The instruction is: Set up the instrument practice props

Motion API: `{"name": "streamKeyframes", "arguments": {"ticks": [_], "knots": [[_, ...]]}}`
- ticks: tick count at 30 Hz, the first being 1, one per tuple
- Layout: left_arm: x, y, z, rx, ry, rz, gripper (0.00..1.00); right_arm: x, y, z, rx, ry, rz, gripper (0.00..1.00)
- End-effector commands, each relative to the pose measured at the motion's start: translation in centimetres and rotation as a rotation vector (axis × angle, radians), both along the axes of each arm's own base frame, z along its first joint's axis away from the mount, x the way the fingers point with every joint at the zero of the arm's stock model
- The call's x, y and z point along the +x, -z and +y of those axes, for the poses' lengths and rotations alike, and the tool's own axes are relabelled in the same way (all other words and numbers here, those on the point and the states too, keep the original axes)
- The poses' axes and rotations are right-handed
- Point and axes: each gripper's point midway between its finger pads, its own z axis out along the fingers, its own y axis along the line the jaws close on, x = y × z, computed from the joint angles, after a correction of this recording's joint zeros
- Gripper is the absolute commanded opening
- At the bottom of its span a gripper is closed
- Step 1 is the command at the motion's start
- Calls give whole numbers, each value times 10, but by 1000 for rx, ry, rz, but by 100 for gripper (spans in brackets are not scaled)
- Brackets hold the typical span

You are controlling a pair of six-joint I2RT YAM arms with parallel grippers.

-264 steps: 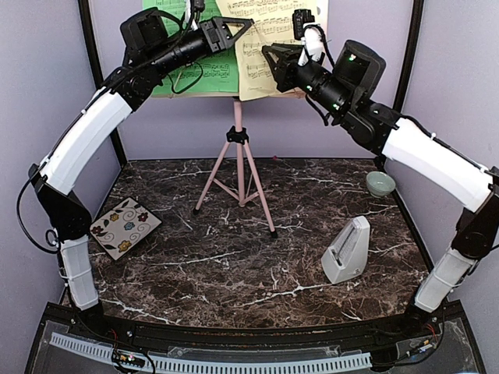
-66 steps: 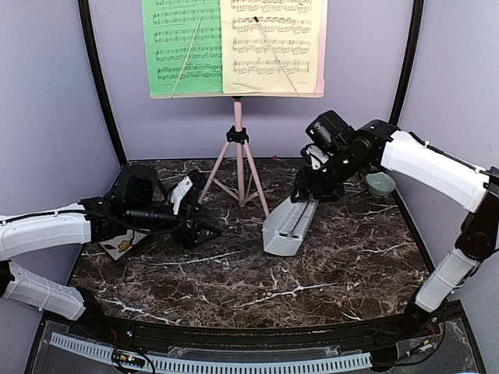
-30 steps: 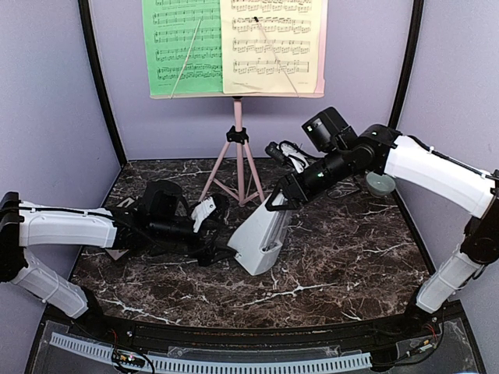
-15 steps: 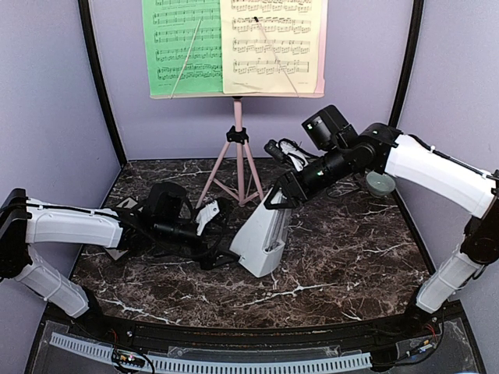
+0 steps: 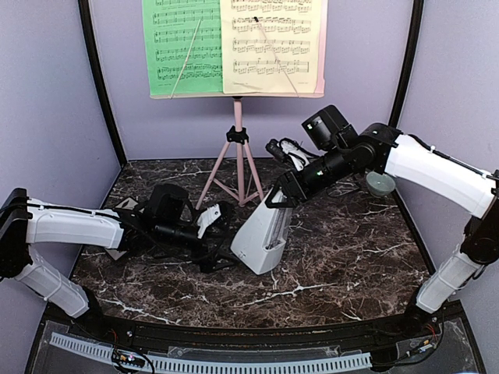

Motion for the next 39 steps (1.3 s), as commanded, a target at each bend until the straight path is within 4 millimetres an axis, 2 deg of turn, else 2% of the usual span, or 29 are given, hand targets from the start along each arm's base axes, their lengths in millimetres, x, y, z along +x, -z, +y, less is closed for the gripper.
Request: {"name": "streamKeyframes", "arguments": {"ticks": [1, 10, 19, 27, 32, 34, 37, 39], "knots": [[7, -6, -4, -26, -41, -7, 99, 5, -41, 14, 128, -2, -76, 3], [19, -1, -8, -15, -78, -15, 99, 3, -41, 15, 142, 9, -60, 2], [20, 0, -13, -29, -74, -7, 93, 0, -39, 16, 140, 7, -52, 2], [19, 1, -17, -58, -74, 27, 65, -1, -35, 16, 131, 6, -50, 2], [18, 3, -14, -67, -89, 39, 57, 0, -33, 15, 123, 15, -51, 1], [18, 6, -13, -59, -93, 44, 60, 2, -30, 14, 111, 27, -51, 1], [20, 9, -7, -49, -124, 26, 83, 10, -25, 10, 77, 76, -59, 1], [23, 8, 0, -44, -166, 10, 89, 16, -20, 7, 47, 117, -55, 2]]}}
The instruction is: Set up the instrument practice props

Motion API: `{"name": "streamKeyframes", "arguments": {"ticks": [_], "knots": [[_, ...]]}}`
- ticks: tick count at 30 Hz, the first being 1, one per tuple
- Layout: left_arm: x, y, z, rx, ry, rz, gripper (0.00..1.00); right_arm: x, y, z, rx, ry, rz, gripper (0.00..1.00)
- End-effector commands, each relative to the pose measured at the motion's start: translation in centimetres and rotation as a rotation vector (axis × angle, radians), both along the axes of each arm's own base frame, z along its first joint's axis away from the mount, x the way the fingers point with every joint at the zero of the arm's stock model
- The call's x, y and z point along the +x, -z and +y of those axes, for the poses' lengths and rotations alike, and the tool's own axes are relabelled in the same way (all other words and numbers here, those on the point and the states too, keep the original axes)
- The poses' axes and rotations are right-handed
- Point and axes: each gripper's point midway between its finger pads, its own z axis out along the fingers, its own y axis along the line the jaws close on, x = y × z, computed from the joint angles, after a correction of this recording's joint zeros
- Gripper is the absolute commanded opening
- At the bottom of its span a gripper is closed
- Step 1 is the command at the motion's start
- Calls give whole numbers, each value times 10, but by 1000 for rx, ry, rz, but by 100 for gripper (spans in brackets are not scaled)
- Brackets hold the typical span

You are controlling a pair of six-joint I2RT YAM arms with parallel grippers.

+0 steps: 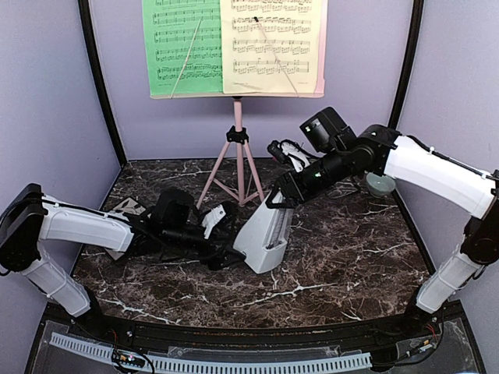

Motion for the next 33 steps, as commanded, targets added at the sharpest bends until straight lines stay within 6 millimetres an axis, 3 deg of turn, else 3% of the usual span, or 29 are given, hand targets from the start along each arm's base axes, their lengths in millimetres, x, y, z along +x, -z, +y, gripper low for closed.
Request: {"name": "streamKeyframes", "arguments": {"ticks": [1, 9, 14, 19, 22, 24, 26, 27, 28, 31, 33], "knots": [[6, -6, 13, -13, -81, -42, 92, 15, -24, 9, 59, 68, -64, 2], [24, -16, 44, -25, -282, -98, 98, 29, 0, 7, -7, 200, -86, 6], [32, -20, 51, -17, -327, -125, 99, 36, 32, 10, -142, 261, -51, 9], [32, -18, 54, -18, -335, -115, 99, 37, 41, 22, -173, 254, -42, 18], [30, -18, 55, -29, -332, -107, 99, 31, 45, 33, -171, 217, -8, 33], [28, -18, 55, -32, -329, -104, 99, 27, 47, 38, -159, 201, 20, 51], [25, -19, 56, -36, -323, -102, 99, 23, 41, 42, -132, 187, 37, 64], [24, -19, 57, -38, -320, -101, 99, 22, 37, 43, -117, 180, 41, 79], [23, -19, 57, -38, -316, -101, 99, 20, 33, 44, -102, 173, 40, 85], [20, -19, 56, -34, -298, -97, 99, 13, 20, 50, -51, 129, 49, 99], [18, -19, 56, -34, -290, -91, 99, 5, 9, 54, -10, 83, 59, 100]]}}
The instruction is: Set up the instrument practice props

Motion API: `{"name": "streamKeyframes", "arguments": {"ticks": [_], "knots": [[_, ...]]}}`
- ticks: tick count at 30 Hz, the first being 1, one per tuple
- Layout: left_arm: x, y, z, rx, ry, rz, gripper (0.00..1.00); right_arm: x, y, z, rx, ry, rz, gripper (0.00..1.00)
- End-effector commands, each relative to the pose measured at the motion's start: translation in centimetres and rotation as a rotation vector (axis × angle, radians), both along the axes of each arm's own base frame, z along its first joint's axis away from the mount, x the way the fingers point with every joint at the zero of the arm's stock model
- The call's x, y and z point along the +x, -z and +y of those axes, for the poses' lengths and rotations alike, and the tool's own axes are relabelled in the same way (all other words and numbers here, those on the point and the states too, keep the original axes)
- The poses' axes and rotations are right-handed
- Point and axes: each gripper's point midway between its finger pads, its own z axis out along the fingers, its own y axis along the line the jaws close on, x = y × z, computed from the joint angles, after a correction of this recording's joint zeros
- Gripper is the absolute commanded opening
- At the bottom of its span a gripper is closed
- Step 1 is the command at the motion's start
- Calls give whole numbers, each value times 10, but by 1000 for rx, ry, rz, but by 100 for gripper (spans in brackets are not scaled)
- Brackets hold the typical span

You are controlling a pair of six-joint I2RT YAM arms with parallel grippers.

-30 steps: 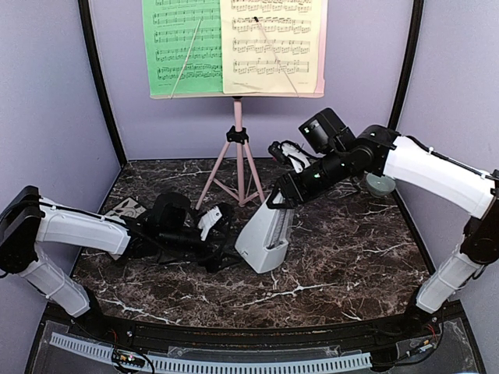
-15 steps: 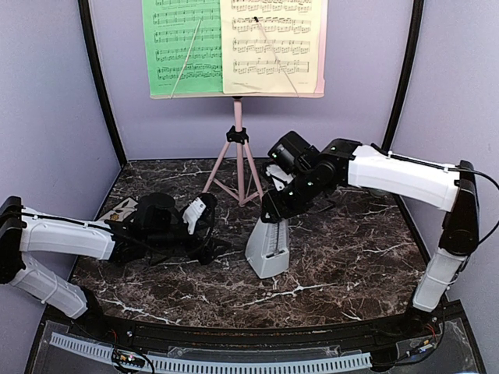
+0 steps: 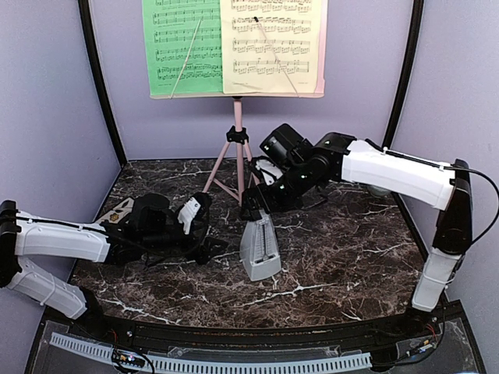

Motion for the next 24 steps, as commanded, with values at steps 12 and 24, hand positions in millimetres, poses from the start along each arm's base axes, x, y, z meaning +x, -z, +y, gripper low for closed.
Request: {"name": "streamKeyframes", "arguments": {"ticks": [12, 24], "knots": [[-25, 4, 8, -16, 43, 110, 86, 3, -16, -93, 341, 145, 123, 68], [-20, 11, 2, -92, -41, 237, 65, 3, 107, -108, 213, 114, 218, 30]]}}
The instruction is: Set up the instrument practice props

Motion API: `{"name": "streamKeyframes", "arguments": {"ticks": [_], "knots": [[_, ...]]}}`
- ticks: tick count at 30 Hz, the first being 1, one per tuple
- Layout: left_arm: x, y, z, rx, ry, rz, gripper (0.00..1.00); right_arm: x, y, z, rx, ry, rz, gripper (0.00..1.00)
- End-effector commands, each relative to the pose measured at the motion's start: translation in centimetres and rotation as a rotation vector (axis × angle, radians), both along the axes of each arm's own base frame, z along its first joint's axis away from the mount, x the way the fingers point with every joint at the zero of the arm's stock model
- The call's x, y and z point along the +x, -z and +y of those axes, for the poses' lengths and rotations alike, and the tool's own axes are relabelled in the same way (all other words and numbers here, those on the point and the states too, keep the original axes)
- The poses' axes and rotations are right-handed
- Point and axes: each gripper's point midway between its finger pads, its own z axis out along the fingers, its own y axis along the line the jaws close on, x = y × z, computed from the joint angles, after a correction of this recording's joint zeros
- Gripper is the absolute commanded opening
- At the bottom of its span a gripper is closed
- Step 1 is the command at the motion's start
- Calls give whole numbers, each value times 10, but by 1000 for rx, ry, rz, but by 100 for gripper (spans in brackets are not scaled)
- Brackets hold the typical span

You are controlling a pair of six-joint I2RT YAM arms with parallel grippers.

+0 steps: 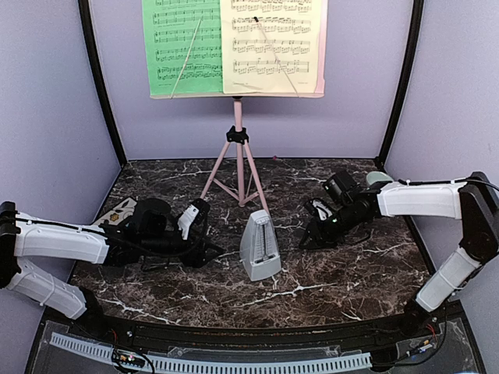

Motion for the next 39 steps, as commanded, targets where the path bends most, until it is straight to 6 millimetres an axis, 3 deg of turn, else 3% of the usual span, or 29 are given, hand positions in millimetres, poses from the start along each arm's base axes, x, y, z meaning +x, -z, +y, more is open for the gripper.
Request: {"name": "streamKeyframes", "arguments": {"ticks": [1, 4, 10, 14, 18, 23, 26, 30, 31, 32, 37, 39], "knots": [[4, -11, -1, -60, -56, 28, 65, 13, -3, 19, 101, -62, -101, 30], [5, -11, 3, -77, -93, 47, 65, 9, 9, 31, 125, -99, -87, 29], [7, -15, 6, -80, -120, 56, 65, -11, 28, 74, 151, -225, -97, 28], [7, -22, 8, -83, -139, 61, 67, -23, 30, 91, 171, -277, -105, 27], [5, -33, 10, -110, -144, 59, 82, -36, 23, 110, 199, -324, -135, 27], [-4, -49, 5, -116, -73, 24, 99, -37, 20, 131, 221, -350, -172, 29], [-7, -52, -3, -79, -44, 19, 99, -37, 14, 132, 232, -349, -193, 30], [-15, -63, -15, -92, -31, 0, 99, -48, 8, 115, 228, -351, -212, 31], [-17, -64, -18, -93, -33, -3, 99, -50, 7, 110, 217, -355, -229, 40], [-17, -64, -22, -89, -39, -5, 99, -52, 7, 104, 204, -354, -235, 44], [-24, -64, -45, -84, -53, -27, 99, -51, -6, 84, 196, -315, -272, 56], [-18, -63, -48, -77, -107, -45, 99, -47, -8, 77, 199, -285, -274, 60]]}}
